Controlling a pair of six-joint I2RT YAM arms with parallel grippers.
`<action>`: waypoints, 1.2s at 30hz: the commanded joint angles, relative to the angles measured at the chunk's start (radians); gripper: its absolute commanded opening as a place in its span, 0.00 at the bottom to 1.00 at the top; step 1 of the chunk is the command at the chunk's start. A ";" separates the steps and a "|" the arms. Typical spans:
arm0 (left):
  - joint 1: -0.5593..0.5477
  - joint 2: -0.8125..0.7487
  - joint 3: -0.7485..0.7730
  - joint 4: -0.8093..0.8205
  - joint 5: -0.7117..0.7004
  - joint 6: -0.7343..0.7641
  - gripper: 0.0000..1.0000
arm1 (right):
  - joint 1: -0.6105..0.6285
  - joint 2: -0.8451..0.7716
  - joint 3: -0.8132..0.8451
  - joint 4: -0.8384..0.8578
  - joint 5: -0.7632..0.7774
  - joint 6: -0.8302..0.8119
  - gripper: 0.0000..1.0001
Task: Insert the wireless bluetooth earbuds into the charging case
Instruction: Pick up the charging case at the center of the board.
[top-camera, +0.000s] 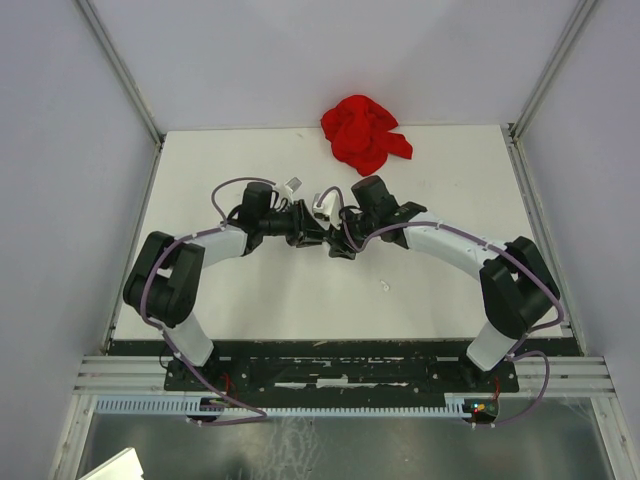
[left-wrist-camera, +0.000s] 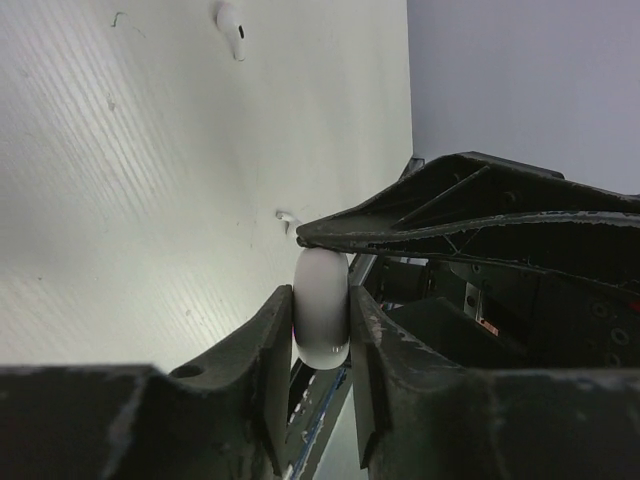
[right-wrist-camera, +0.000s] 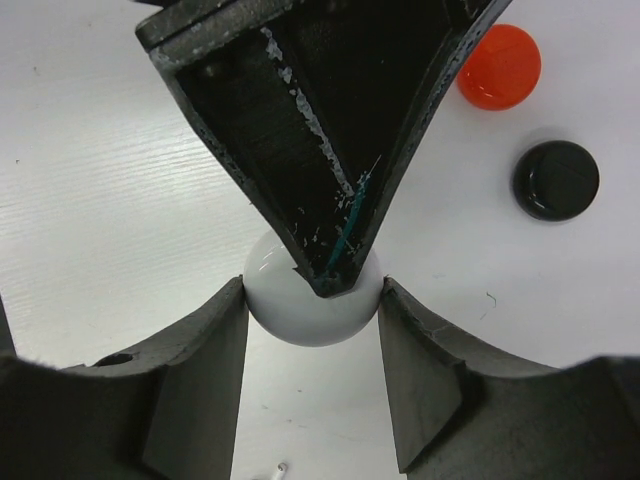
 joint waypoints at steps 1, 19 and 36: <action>-0.013 0.009 0.036 0.012 0.046 0.045 0.30 | -0.004 0.003 0.046 0.031 0.000 -0.015 0.17; 0.008 0.024 -0.016 0.347 -0.189 -0.227 0.03 | -0.110 -0.171 -0.075 0.225 0.071 0.349 0.77; -0.030 0.098 -0.308 1.193 -0.568 -0.668 0.03 | -0.286 -0.002 -0.248 0.819 -0.040 1.421 0.61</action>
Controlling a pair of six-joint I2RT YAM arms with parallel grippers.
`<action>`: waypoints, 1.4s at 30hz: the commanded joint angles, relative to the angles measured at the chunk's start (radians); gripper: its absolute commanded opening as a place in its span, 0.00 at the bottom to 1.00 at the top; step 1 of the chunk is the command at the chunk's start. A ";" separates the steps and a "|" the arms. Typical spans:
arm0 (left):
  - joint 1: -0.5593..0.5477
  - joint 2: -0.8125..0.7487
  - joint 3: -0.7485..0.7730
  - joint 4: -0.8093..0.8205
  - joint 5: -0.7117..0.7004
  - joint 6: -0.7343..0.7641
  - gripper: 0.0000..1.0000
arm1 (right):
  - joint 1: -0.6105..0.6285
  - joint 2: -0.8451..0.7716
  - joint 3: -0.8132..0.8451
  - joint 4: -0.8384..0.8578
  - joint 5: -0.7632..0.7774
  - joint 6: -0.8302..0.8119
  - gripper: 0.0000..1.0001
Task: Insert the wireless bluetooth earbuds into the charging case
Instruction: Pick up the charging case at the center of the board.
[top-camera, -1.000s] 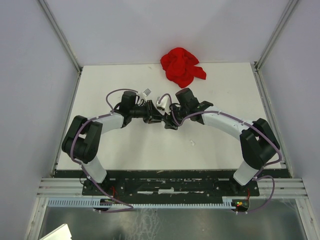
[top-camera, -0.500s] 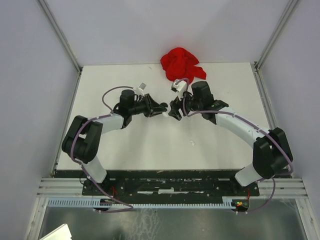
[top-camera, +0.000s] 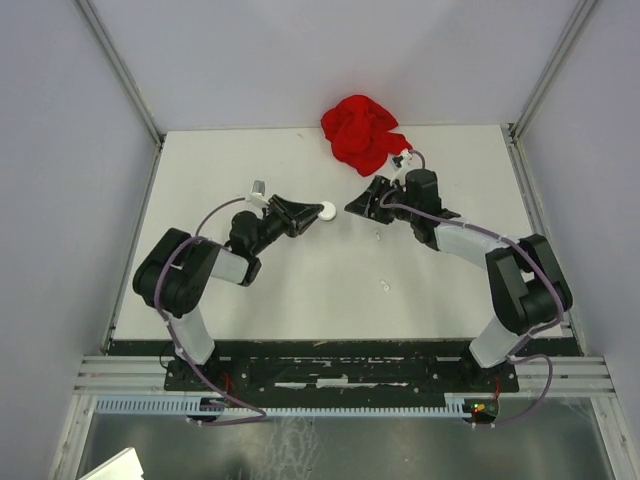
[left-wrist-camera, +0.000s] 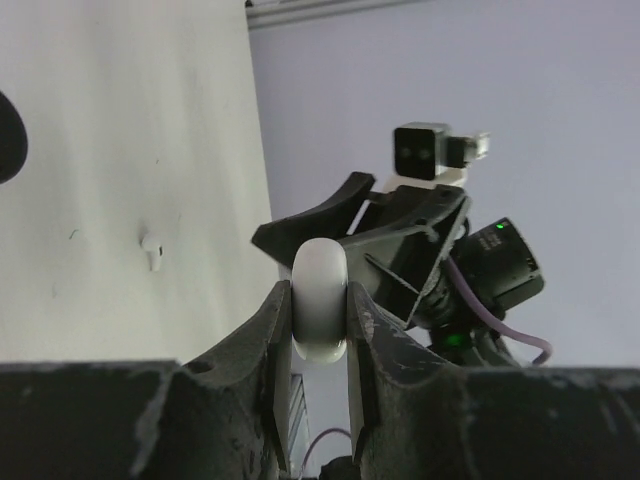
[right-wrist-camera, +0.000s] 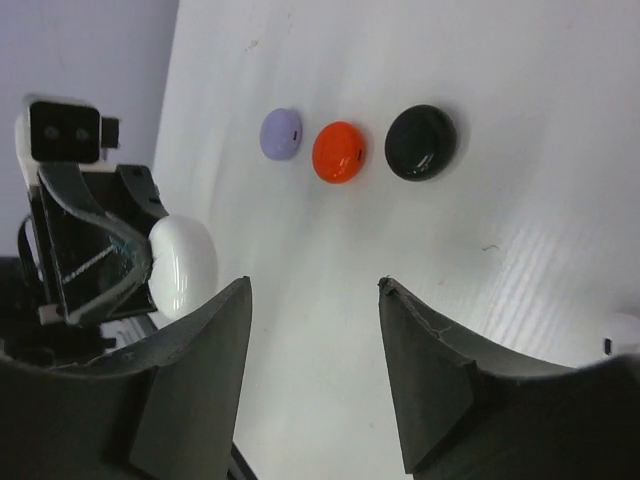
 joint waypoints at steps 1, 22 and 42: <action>-0.030 0.024 -0.031 0.270 -0.154 -0.112 0.03 | -0.007 0.065 -0.009 0.294 -0.069 0.305 0.61; -0.055 0.161 0.002 0.366 -0.222 -0.203 0.03 | -0.007 0.181 -0.040 0.638 -0.153 0.507 0.61; -0.081 0.195 0.062 0.348 -0.197 -0.205 0.03 | 0.018 0.239 -0.009 0.676 -0.196 0.517 0.46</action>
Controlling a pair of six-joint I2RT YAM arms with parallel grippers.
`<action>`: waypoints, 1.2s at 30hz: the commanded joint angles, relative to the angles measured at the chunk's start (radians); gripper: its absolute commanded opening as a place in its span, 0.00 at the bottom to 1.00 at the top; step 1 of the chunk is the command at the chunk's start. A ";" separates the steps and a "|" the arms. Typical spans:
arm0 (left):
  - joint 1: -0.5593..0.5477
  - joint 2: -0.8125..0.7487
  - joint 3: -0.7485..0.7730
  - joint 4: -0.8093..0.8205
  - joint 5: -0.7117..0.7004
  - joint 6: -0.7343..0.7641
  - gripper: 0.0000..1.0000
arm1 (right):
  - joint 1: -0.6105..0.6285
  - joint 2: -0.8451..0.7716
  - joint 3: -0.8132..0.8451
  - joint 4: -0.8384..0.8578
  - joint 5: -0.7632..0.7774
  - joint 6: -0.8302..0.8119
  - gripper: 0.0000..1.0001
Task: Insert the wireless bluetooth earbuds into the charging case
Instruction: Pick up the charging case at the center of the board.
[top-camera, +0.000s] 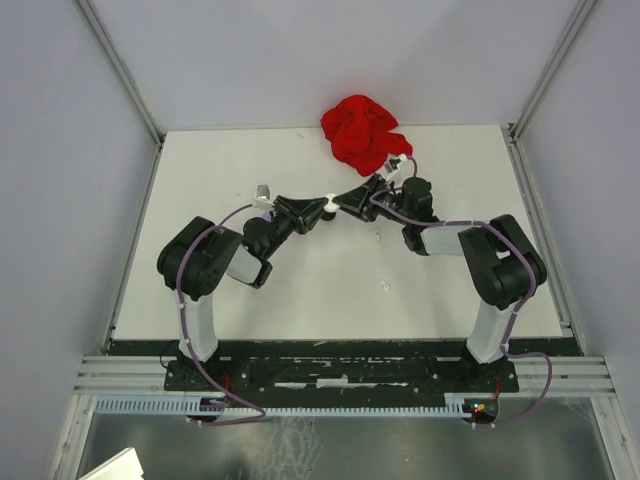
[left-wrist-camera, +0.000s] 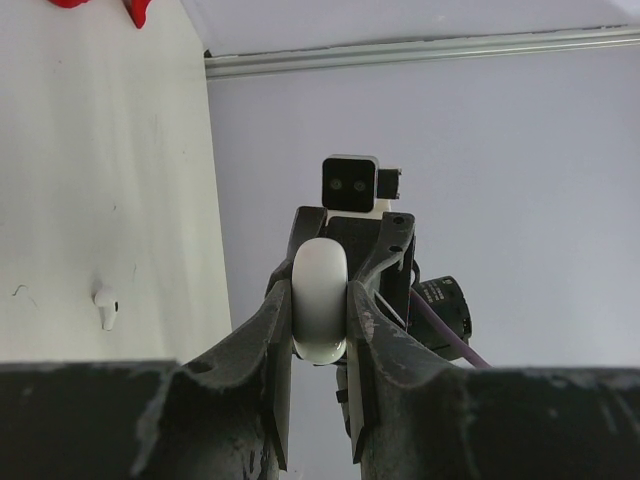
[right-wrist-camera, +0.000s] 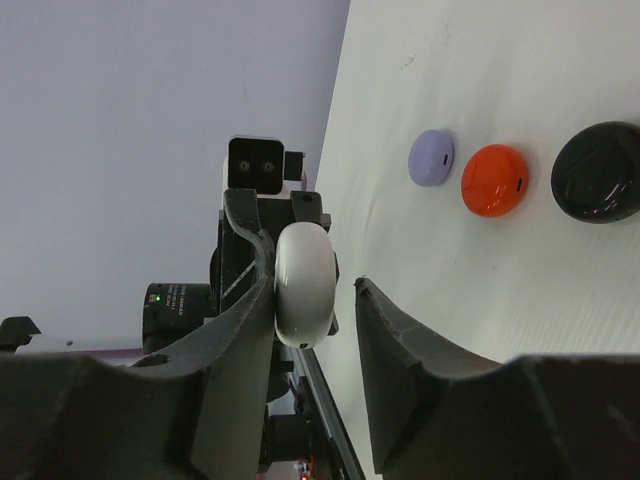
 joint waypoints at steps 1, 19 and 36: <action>-0.008 0.019 0.037 0.059 0.010 -0.038 0.03 | 0.011 0.016 0.037 0.082 -0.036 0.008 0.43; 0.005 0.015 0.055 0.052 0.071 -0.008 0.37 | 0.003 0.020 0.010 0.155 -0.047 0.054 0.10; 0.074 0.003 0.090 -0.002 0.226 0.055 0.39 | -0.025 0.015 -0.008 0.178 -0.103 0.074 0.08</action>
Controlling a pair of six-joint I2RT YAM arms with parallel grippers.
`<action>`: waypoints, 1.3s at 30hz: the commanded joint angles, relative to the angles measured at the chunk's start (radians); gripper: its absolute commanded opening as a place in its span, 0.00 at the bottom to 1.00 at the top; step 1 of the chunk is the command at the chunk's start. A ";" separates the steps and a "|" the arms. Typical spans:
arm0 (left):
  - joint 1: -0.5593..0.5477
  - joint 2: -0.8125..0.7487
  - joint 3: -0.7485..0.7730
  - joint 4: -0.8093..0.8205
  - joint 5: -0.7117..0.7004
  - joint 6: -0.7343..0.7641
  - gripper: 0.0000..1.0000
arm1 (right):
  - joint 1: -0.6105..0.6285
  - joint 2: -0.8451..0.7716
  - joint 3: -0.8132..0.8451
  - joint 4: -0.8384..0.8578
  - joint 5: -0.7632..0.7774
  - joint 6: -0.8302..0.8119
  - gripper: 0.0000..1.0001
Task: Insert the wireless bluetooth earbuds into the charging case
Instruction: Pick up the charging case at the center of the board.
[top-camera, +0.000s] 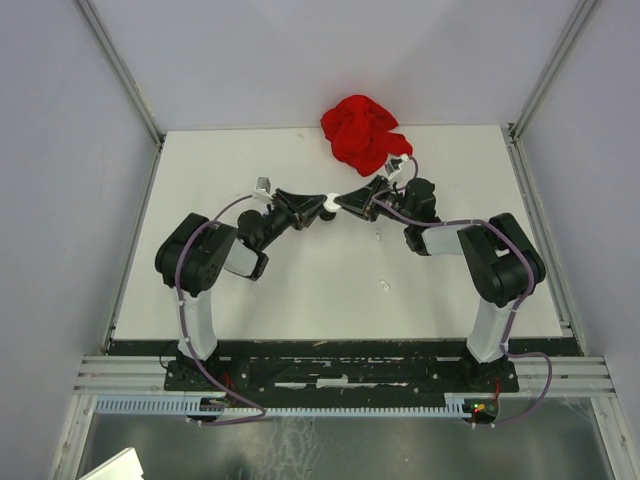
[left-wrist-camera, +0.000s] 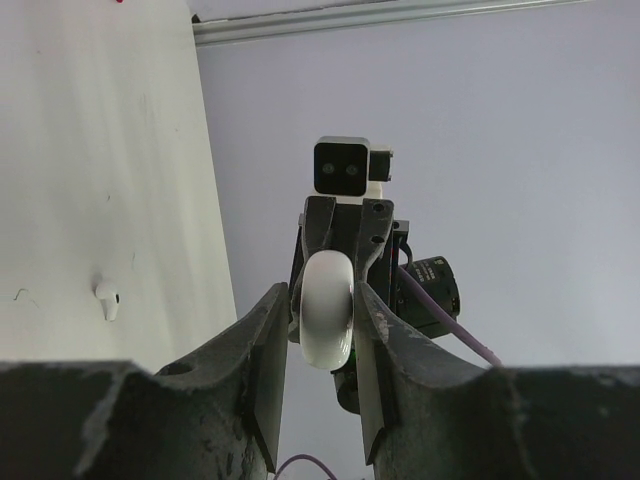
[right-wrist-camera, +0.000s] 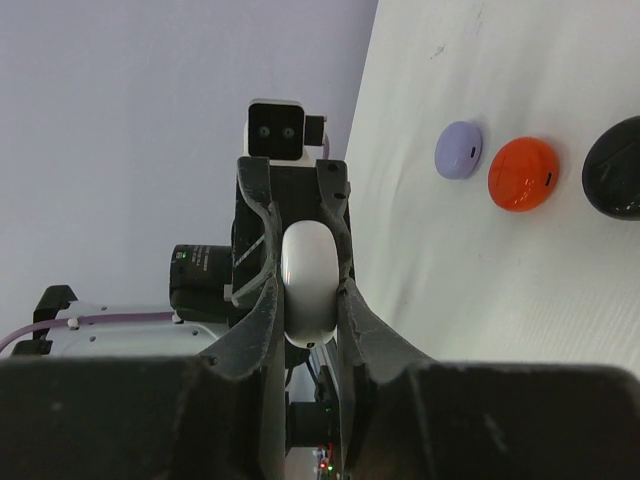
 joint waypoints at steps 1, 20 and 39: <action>0.012 -0.022 0.042 0.004 0.062 0.056 0.39 | -0.007 -0.004 0.000 0.094 -0.048 0.010 0.08; 0.011 -0.025 0.071 -0.023 0.118 0.077 0.31 | -0.008 0.013 0.002 0.094 -0.063 0.009 0.08; 0.014 -0.037 0.055 -0.007 0.089 0.072 0.37 | -0.009 0.012 -0.011 0.105 -0.068 0.013 0.08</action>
